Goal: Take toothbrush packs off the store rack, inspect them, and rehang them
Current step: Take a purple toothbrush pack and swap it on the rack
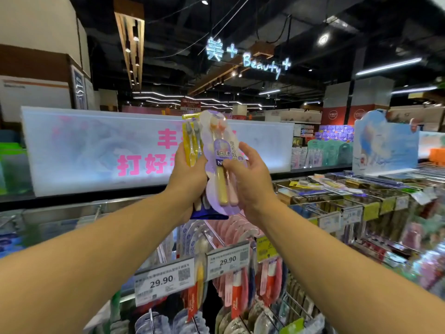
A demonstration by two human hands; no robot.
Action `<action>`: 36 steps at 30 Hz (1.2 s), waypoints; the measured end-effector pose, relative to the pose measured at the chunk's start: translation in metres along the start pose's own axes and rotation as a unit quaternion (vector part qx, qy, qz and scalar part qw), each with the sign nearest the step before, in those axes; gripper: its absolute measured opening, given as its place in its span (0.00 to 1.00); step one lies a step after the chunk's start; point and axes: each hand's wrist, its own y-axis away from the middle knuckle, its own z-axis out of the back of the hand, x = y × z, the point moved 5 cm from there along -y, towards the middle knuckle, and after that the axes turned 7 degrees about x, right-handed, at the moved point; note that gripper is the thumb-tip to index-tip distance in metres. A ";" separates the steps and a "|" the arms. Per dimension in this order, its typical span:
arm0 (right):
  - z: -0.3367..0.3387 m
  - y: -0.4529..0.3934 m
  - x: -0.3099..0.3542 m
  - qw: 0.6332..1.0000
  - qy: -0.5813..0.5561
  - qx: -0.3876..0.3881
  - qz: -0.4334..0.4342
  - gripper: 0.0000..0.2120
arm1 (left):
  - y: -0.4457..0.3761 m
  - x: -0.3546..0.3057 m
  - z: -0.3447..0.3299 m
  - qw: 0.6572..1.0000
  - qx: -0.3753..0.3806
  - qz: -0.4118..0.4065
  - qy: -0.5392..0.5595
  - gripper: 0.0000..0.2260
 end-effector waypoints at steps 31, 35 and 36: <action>0.155 -0.044 -0.002 0.854 0.503 0.098 0.095 0.30 | -0.055 0.037 -0.092 0.998 -0.019 -0.056 -0.032 0.40; 0.229 -0.066 0.002 0.785 0.587 0.197 -0.034 0.35 | -0.074 0.048 -0.101 0.995 -0.041 -0.048 -0.073 0.46; 0.242 -0.067 0.002 0.753 0.611 0.235 -0.063 0.37 | -0.078 0.051 -0.102 0.995 -0.046 -0.048 -0.076 0.47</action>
